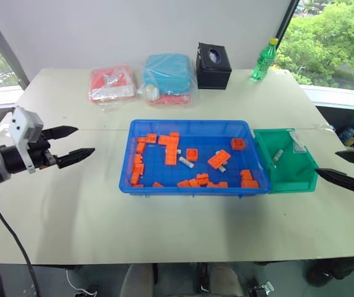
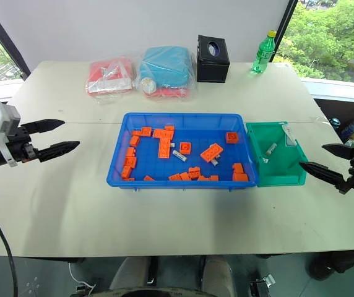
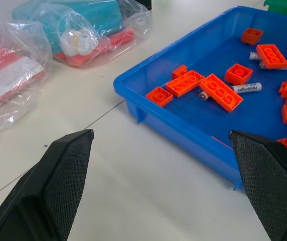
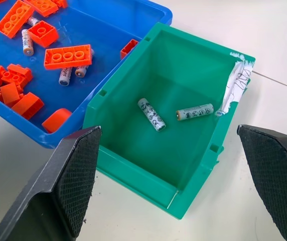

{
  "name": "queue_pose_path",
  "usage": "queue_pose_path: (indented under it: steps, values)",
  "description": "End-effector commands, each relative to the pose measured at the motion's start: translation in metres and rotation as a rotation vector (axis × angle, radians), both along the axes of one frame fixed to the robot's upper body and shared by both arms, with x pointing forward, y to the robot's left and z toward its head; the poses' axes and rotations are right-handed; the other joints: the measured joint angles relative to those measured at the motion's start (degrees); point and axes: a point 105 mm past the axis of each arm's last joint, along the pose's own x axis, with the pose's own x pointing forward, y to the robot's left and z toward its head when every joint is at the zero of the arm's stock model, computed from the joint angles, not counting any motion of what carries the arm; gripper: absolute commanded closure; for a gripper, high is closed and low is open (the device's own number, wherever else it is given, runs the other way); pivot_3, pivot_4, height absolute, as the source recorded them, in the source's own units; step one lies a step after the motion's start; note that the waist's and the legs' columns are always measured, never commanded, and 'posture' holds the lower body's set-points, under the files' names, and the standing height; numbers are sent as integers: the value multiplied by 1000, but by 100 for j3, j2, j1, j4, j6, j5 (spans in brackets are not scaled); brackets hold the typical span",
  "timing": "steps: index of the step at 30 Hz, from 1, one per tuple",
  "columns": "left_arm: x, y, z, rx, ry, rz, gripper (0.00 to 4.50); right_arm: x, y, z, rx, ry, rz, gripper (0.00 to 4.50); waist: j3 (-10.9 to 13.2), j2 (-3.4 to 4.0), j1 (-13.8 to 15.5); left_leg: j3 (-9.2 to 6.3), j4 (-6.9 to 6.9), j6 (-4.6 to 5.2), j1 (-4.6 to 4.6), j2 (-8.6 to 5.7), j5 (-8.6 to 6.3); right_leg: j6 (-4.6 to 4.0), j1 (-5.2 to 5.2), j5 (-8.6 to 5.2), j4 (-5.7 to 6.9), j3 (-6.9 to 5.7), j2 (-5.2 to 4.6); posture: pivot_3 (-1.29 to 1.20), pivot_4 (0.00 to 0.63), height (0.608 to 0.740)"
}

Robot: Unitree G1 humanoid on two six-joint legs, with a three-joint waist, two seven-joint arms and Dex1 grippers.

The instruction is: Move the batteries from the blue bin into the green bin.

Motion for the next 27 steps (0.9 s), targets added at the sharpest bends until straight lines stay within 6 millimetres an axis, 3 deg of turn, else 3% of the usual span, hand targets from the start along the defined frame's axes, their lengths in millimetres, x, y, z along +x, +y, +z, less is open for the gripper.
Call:
queue_pose_path:
  steps: [1,18,23,27]
  values:
    - [-2,0,14,43,-63,-10,0,2,0,8,-5,-44,3,55,-1,-1,0,0,0,0,0,0,0,0,0,0,0,0,0,0,150,733]
    - [3,-15,19,-64,-66,-26,0,7,0,12,4,-38,-8,55,-8,-13,-1,7,6,4,7,-2,2,0,-6,1,35,21,1,0,150,733]
    - [1,-21,19,-62,-58,-49,0,15,24,12,46,-9,36,55,-10,-17,-7,8,7,11,10,-2,7,0,-10,1,48,26,2,0,150,733]
    - [-2,-31,23,-61,-47,-112,0,21,68,21,149,13,159,55,-10,-17,-12,7,6,12,10,-2,7,-1,-11,1,52,27,3,0,150,733]
